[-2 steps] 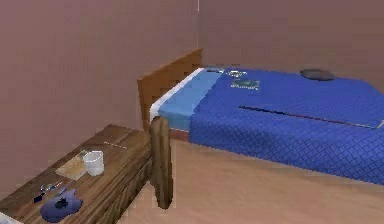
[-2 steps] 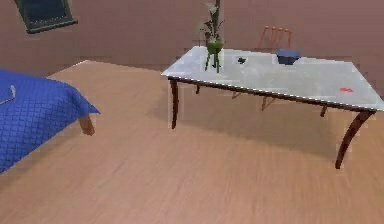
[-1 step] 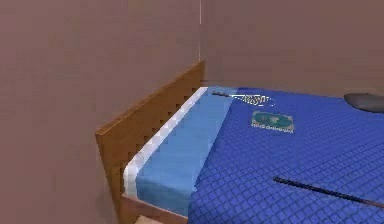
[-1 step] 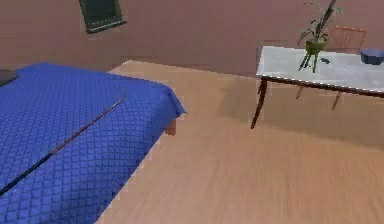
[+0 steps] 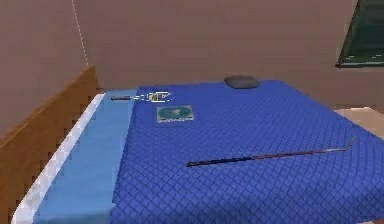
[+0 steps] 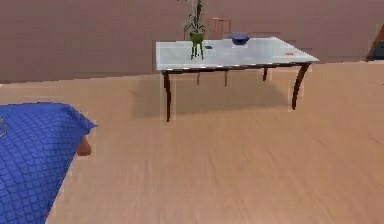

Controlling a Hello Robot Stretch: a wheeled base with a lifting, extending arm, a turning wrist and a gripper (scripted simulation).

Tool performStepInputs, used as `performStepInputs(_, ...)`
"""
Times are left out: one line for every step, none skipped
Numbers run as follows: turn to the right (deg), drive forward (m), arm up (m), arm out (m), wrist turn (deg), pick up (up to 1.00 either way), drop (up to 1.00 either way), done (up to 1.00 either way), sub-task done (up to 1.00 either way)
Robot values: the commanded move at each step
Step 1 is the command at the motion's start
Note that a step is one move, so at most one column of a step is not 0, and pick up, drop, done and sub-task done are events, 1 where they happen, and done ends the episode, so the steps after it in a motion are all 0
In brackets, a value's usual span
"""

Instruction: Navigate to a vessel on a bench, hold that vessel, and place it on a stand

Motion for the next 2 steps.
performStepInputs(0.0, 0.05, 0.0, 0.0, 0.0, 0.0, 0.0, 0.0, 0.0)
performStepInputs(45.0, 0.0, 0.0, 0.0, 0.0, 0.0, 0.0, 0.0, 0.0)
